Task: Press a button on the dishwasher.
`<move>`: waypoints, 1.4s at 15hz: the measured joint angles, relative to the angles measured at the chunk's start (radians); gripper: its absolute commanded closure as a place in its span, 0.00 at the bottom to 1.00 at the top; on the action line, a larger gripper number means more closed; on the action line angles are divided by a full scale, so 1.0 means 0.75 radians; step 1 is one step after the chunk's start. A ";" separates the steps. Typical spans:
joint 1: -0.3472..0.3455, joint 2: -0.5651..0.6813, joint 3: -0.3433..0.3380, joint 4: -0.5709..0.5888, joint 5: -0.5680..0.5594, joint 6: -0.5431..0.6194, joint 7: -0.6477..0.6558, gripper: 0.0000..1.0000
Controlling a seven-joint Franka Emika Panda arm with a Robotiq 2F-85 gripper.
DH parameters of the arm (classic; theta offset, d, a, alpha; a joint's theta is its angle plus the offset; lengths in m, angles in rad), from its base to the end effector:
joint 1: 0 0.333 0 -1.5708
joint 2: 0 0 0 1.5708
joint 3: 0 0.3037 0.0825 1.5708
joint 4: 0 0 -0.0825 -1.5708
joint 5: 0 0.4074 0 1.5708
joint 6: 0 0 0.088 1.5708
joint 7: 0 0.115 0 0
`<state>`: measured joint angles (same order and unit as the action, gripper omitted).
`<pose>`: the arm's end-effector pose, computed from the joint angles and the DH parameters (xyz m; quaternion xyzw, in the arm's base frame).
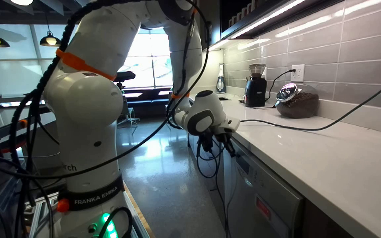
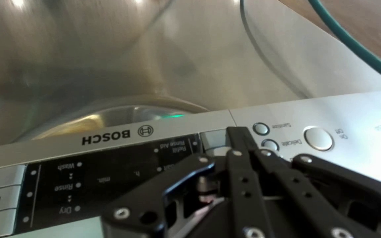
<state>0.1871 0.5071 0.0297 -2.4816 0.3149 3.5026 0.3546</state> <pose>0.4867 0.0696 0.1101 -0.9417 0.2249 -0.2426 0.0610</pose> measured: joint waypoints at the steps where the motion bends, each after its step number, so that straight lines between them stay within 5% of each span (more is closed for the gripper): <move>1: -0.002 0.005 0.004 -0.002 0.002 0.016 0.004 1.00; 21: -0.007 0.021 0.019 -0.001 0.027 0.058 0.017 1.00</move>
<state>0.1822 0.5229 0.0436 -2.4821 0.3350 3.5463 0.3677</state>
